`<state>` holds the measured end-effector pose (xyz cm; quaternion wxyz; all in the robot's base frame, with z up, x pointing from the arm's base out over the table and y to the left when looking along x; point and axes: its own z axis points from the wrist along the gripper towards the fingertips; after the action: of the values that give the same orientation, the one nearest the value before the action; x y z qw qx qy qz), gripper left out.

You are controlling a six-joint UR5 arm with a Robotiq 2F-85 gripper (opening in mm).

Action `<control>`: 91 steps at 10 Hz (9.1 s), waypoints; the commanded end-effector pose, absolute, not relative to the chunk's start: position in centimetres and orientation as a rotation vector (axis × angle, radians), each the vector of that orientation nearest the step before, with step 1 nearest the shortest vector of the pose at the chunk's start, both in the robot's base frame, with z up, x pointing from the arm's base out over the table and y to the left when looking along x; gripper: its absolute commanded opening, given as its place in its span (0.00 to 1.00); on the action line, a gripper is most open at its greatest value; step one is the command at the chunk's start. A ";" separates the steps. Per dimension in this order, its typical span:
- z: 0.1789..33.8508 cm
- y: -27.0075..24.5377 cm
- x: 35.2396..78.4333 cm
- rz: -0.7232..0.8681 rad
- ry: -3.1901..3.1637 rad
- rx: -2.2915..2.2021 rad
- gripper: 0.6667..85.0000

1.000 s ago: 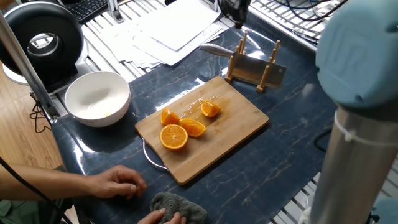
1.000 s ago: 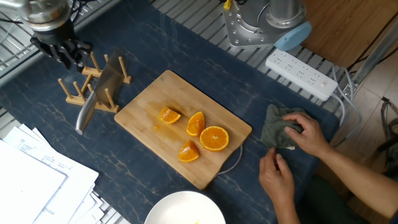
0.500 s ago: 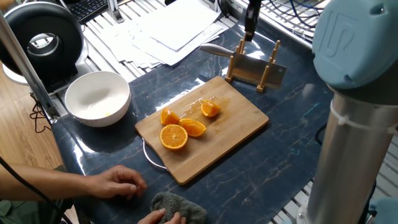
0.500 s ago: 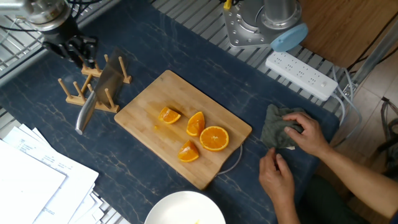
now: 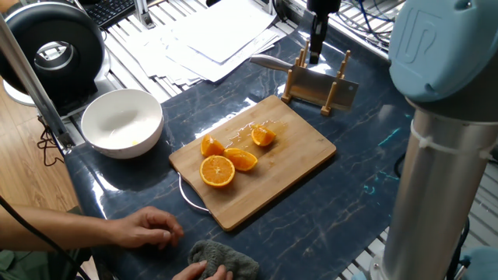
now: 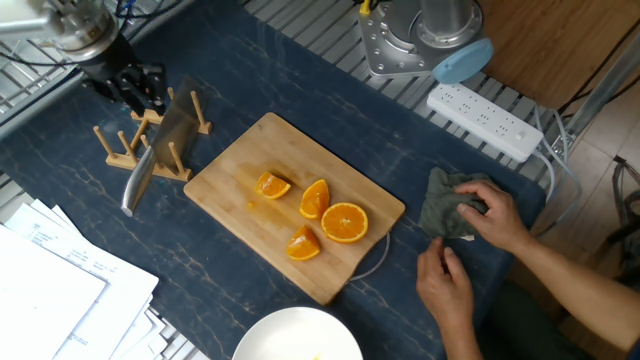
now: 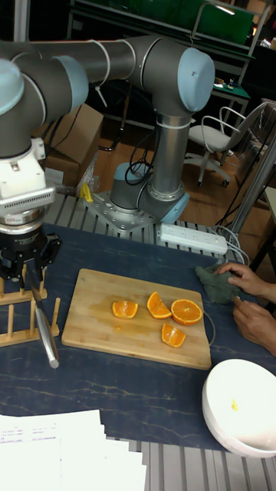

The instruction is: Chop the orange

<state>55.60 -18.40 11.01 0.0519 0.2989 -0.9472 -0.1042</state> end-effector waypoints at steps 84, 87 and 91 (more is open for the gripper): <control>11.1 1.5 54.4 -0.223 -3.168 -0.115 0.00; 10.6 1.7 54.6 -0.221 -3.173 -0.118 0.00; 10.7 1.4 54.6 -0.202 -3.171 -0.159 0.00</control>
<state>54.43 1.31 10.56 -0.0177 -0.0405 -0.9971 -0.0611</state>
